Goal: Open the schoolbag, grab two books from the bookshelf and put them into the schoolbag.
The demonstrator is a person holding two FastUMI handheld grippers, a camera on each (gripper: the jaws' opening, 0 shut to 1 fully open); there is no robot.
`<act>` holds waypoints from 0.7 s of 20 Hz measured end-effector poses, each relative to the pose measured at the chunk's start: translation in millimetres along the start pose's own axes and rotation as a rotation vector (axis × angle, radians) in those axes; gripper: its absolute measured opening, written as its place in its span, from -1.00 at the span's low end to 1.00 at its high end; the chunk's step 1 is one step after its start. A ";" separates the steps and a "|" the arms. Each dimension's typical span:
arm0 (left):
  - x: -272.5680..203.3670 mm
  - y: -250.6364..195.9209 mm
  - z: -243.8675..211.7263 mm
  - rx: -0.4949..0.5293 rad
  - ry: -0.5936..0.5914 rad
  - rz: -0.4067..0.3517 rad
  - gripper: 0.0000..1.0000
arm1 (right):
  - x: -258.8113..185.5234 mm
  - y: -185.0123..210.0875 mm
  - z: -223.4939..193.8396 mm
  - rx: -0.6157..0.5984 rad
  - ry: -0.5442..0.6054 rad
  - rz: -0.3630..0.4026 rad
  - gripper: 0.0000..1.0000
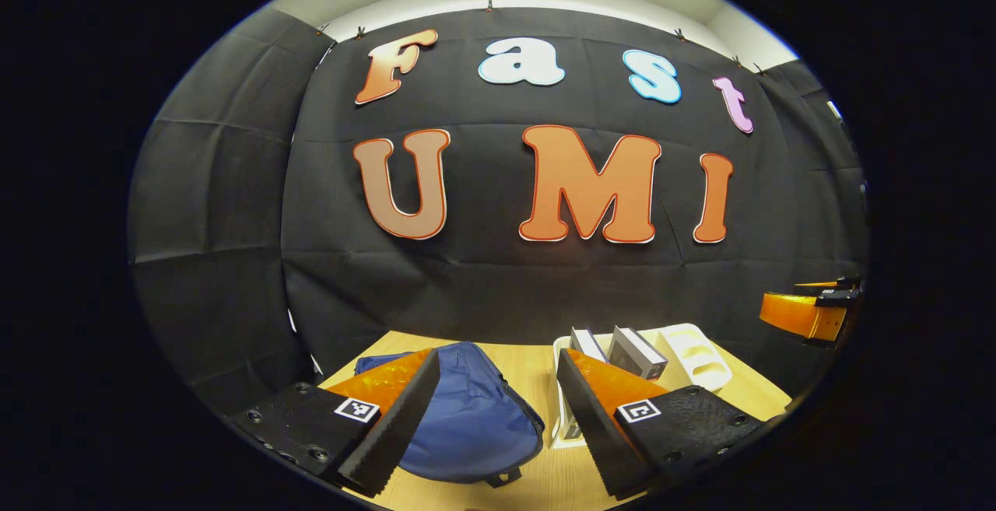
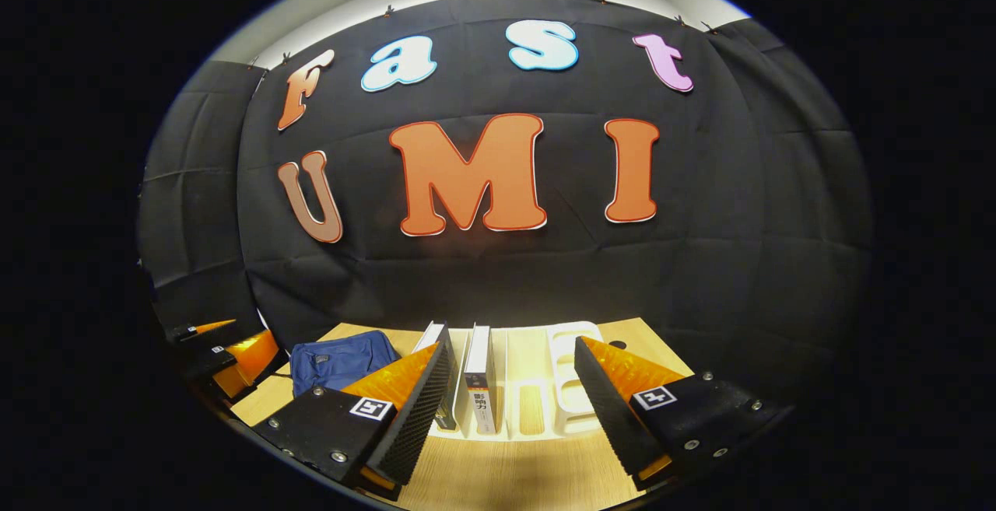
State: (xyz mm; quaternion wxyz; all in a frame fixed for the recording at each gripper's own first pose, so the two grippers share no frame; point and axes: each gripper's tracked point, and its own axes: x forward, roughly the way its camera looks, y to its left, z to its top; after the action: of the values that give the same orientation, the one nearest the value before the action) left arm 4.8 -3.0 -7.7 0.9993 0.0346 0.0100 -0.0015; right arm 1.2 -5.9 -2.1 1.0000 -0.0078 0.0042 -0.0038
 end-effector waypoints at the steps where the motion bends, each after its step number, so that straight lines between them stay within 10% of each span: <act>1: 0.8 -1.5 0.3 -0.002 0.000 -0.003 0.90 | 0.5 -2.1 -0.2 0.001 0.000 -0.002 0.92; 14: -4.2 -9.2 7.2 -0.089 -0.031 -0.070 0.89 | 1.7 -10.9 3.7 -0.005 -0.007 -0.017 0.93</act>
State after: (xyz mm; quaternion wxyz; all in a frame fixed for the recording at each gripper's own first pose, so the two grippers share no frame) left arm 0.7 -12.6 -1.1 0.9993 -0.0103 -0.0042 -0.0365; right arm 2.8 -16.7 1.8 0.9999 -0.0101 0.0008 -0.0122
